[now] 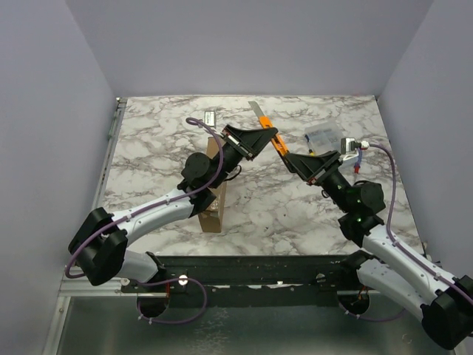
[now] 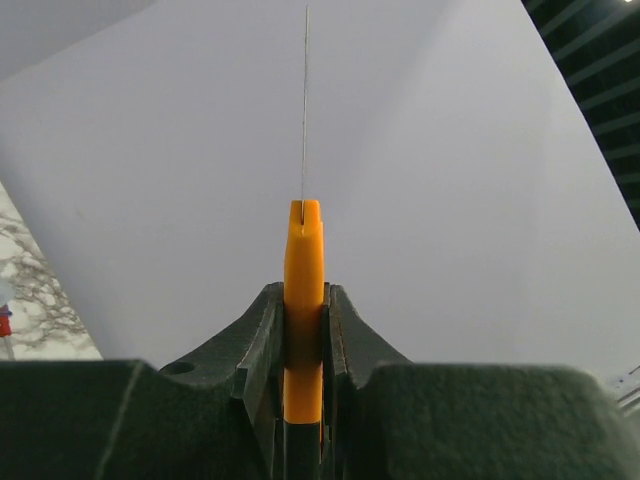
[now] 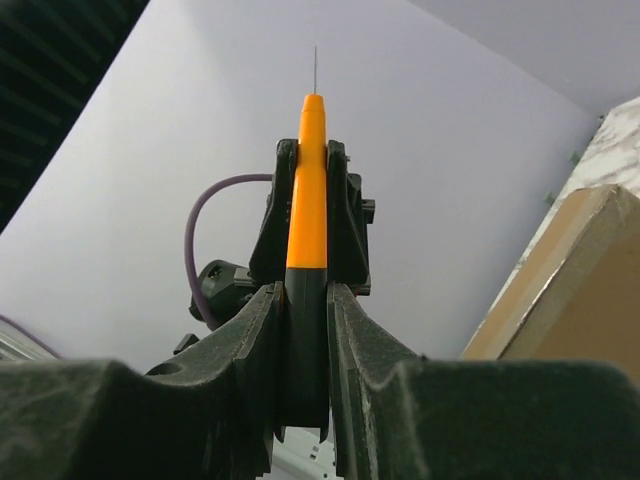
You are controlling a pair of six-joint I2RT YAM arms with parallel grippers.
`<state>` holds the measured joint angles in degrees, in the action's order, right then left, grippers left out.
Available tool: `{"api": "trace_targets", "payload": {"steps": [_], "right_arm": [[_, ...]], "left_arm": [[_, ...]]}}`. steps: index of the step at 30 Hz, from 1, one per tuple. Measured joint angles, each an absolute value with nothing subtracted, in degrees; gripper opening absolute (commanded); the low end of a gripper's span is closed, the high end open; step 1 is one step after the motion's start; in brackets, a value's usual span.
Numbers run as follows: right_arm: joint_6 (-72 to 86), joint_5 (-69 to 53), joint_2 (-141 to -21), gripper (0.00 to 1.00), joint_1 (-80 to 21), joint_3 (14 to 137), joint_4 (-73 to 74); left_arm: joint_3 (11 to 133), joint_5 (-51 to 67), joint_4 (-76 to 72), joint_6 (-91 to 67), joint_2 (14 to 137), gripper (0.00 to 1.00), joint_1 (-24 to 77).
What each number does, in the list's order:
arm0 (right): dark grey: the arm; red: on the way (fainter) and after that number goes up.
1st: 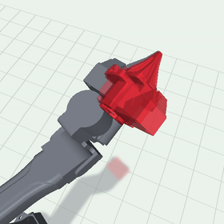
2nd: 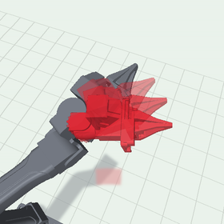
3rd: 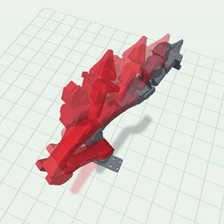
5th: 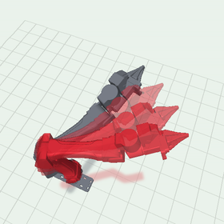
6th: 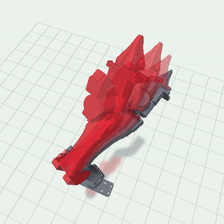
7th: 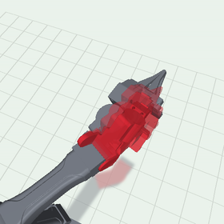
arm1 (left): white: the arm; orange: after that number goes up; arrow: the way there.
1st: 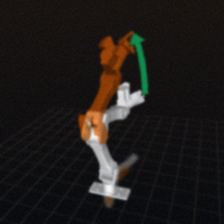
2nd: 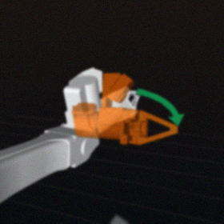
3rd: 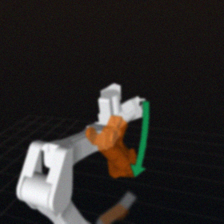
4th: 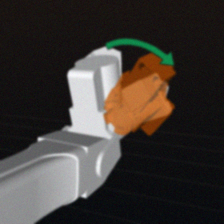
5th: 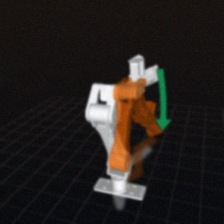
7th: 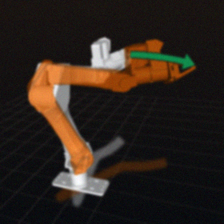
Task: Unpack the express box
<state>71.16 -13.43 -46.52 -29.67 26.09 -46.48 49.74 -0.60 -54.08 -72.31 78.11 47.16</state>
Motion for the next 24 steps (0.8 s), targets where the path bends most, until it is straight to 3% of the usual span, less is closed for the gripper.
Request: {"api": "trace_targets", "payload": {"steps": [2, 5, 11, 12, 18, 24], "right_arm": [[71.1, -13.4, -46.8, 0.01, -29.7, 26.1, -45.6], [70.9, -13.3, -46.8, 0.01, -29.7, 26.1, -44.3], [68.3, -11.8, -46.6, 0.01, -29.6, 27.8, -38.8], [67.2, -11.4, -46.4, 0.01, -29.6, 28.5, -37.3], [55.0, -7.5, -45.4, 0.01, -29.2, 38.3, -22.3], [34.6, -0.3, -49.9, 0.01, -29.1, 60.6, 2.2]], "left_arm": [[49.2, -1.2, -54.1, -71.0, 78.0, 0.25, 47.2], [48.9, -1.6, -53.9, -69.1, 77.9, 0.37, 47.2], [48.9, -1.5, -52.6, -65.8, 77.9, 0.92, 47.3], [48.7, -1.5, -51.7, -65.1, 77.5, 0.97, 47.1], [41.0, -0.6, -41.6, -62.1, 67.7, 0.99, 42.3], [42.8, -0.4, -21.8, -51.3, 54.3, 0.99, 36.1]]}}
